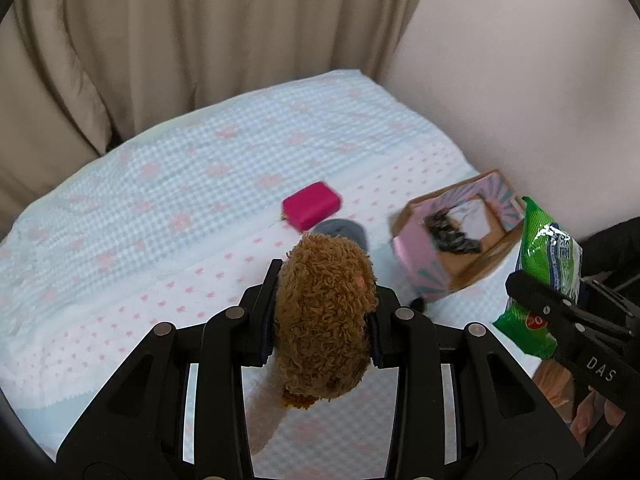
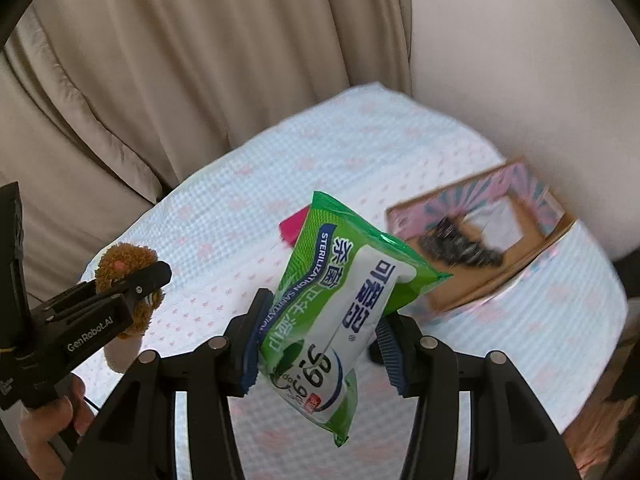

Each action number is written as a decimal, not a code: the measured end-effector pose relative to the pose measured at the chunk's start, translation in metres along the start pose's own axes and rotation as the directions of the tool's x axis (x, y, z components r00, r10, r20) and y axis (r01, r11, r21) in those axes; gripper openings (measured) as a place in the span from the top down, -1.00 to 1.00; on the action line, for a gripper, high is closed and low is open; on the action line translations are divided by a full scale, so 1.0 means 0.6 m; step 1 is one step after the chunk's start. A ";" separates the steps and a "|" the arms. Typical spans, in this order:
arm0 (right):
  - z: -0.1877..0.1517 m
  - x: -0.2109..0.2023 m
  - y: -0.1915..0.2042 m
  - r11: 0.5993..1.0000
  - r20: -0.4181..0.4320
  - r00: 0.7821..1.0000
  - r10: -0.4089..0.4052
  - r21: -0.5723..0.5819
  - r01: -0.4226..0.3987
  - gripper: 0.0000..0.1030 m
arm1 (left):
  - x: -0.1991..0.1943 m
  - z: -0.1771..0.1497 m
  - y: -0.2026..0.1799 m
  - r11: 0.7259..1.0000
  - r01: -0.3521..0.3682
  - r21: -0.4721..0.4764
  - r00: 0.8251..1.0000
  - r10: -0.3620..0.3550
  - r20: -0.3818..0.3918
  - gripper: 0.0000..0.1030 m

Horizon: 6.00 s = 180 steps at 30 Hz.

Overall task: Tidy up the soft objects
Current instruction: 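Carry the plush toy and wipes pack over the box with both tools, then open both tools to drop the plush toy and wipes pack into the box, then lift both tools away from the box toward the remaining items, then grasp the orange pompom with left tool while right tool grasps the black sock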

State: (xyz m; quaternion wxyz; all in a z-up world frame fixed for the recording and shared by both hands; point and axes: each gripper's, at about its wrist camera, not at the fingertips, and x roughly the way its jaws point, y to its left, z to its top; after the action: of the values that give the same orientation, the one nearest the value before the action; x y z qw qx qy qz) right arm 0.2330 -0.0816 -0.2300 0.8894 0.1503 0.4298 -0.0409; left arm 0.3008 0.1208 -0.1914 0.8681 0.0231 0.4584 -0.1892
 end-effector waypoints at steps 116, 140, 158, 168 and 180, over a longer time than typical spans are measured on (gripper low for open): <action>0.135 -0.246 -0.348 0.972 0.180 0.983 0.030 -0.234 0.014 -1.00 | -0.185 0.029 -0.358 0.990 -0.085 -0.112 0.984 0.101 0.145 -1.00; -0.059 -0.103 -0.158 0.987 0.104 0.994 -0.009 -0.156 0.025 -1.00 | -0.068 -0.069 -0.078 0.997 -0.039 -0.069 0.997 0.044 0.062 -1.00; -0.183 0.238 -0.125 0.978 0.055 0.993 -0.105 -0.174 0.113 -0.91 | 0.346 -0.118 0.007 0.998 0.029 -0.049 1.000 -0.029 -0.004 -0.98; -0.228 0.370 -0.146 0.979 -0.007 0.994 -0.110 -0.176 0.107 -0.64 | 0.469 -0.133 -0.005 1.000 0.014 -0.011 1.000 -0.014 -0.013 -0.74; -0.241 0.406 -0.136 0.964 0.037 0.990 -0.133 -0.228 0.138 -0.15 | 0.507 -0.138 -0.001 0.999 0.010 0.040 1.000 -0.010 -0.007 -0.13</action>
State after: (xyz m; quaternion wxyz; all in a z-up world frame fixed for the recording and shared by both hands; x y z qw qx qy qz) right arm 0.2606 -0.1015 -0.5230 0.9005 0.0159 0.4312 -0.0531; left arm 0.3898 0.0445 -0.4841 0.8650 0.0386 0.4575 -0.2024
